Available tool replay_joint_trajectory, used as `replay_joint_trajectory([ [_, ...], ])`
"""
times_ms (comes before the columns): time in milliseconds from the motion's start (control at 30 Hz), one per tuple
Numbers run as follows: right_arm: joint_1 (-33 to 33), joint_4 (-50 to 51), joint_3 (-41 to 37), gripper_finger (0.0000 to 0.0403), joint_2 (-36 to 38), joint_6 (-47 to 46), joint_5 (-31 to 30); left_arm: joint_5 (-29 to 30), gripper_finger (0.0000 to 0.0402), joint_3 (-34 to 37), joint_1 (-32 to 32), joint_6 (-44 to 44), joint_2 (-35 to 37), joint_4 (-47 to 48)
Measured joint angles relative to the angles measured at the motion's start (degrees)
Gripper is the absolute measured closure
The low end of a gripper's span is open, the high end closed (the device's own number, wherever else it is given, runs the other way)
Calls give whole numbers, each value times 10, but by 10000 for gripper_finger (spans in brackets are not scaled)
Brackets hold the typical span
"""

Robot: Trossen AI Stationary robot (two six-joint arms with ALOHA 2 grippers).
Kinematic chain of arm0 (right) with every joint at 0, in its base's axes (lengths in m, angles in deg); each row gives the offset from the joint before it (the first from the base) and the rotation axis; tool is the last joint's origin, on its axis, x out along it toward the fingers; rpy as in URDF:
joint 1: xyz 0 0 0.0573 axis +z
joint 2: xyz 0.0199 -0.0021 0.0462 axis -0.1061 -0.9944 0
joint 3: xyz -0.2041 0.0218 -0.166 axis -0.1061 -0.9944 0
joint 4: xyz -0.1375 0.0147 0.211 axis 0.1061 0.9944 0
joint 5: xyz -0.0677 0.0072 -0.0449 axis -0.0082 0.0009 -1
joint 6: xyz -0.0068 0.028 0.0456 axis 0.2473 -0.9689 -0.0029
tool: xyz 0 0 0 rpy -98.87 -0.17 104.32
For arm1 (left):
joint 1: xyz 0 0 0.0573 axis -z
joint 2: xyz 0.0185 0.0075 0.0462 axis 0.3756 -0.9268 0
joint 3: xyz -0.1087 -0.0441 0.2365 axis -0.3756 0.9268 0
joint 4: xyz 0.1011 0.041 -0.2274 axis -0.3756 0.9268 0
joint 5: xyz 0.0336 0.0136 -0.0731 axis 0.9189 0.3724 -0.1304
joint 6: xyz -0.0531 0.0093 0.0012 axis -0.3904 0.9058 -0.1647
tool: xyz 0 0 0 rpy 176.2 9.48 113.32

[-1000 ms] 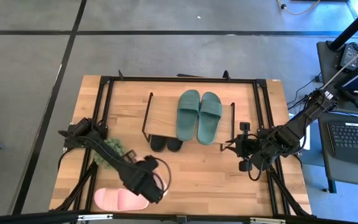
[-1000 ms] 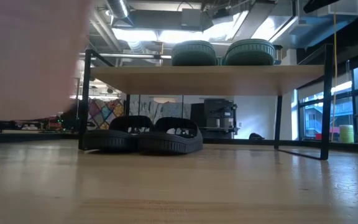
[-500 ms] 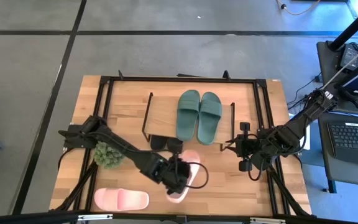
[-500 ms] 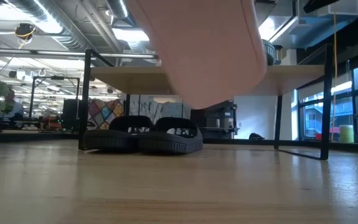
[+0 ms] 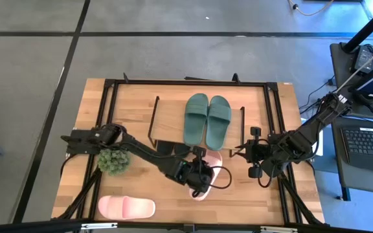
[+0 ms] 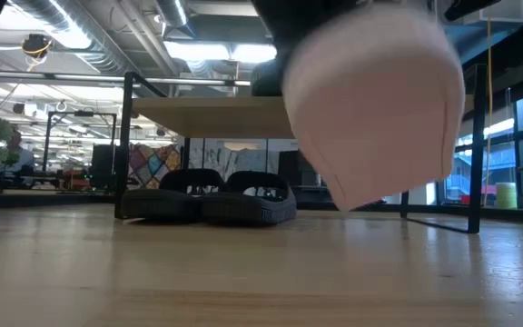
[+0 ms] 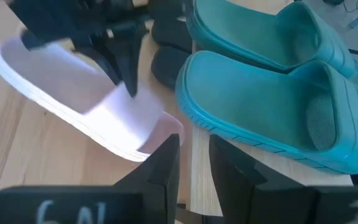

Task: Pick and place slides into the shelf
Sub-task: Put the right pink slipper under the shelf

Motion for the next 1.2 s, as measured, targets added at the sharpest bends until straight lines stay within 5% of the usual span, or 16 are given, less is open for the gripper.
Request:
replay_joint_trajectory([
  [967, 0, 0, 0, 314, 0, 0, 0, -56, 271, 0, -6, -31, -9, -5],
  [1200, 0, 3, 0, 314, 0, -13, 0, -80, 255, 0, 27, -41, 35, 53],
])
